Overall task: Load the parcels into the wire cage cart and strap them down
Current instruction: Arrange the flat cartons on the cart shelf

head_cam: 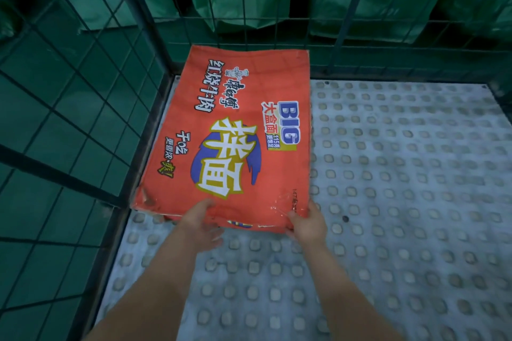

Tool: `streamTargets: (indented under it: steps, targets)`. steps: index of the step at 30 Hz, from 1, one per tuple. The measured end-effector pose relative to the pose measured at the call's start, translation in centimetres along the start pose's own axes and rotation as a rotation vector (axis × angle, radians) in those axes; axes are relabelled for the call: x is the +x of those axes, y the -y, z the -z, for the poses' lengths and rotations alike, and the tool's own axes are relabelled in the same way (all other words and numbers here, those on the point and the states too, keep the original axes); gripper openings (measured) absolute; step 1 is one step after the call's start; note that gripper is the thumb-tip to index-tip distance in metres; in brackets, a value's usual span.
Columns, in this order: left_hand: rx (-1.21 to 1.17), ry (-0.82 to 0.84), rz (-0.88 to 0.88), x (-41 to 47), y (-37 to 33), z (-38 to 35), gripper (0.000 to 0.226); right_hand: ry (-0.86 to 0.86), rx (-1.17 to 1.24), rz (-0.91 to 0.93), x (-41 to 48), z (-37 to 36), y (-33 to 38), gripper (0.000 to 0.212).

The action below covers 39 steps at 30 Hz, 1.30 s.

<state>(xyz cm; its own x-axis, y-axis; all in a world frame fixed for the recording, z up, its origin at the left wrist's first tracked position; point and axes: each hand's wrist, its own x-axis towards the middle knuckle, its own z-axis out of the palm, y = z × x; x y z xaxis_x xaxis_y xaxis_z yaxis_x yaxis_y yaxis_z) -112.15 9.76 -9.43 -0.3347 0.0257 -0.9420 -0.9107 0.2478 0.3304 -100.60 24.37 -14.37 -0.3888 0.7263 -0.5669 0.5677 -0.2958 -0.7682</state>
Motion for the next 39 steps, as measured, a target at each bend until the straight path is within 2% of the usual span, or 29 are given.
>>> streamTargets:
  steps: [5, 10, 14, 19, 26, 33, 39]
  targets:
    - [-0.022, -0.057, -0.042, 0.2, 0.7, 0.2, 0.01, -0.029, -0.121, 0.124, -0.6, 0.4, 0.2, 0.05]
    - [-0.017, -0.055, -0.085, 0.4, 0.7, -0.8, 0.007, -0.022, -0.13, 0.095, -0.4, 0.3, 0.1, 0.051]
    - [-0.027, -0.058, -0.096, 0.5, 1.1, -1.0, 0.021, -0.022, -0.127, 0.09, -0.2, 0.4, -0.1, 0.051]
    - [-0.053, -0.066, -0.115, -0.1, 1.7, -0.2, 0.022, 0.029, -0.135, 0.069, -0.8, 0.5, 0.1, 0.051]
    - [-0.041, -0.071, -0.152, 0.8, 1.8, -0.4, 0.019, 0.013, -0.083, 0.044, -0.3, -0.4, -0.6, 0.056]
    - [-0.02, -0.078, -0.168, 0.7, 1.0, 1.0, 0.017, 0.023, -0.097, 0.038, -0.4, -1.7, -0.4, 0.045]
    - [0.051, -0.05, -0.14, 0.5, 0.6, 1.8, 0.011, 0.023, -0.132, -0.036, -0.2, -2.3, -0.5, 0.047]
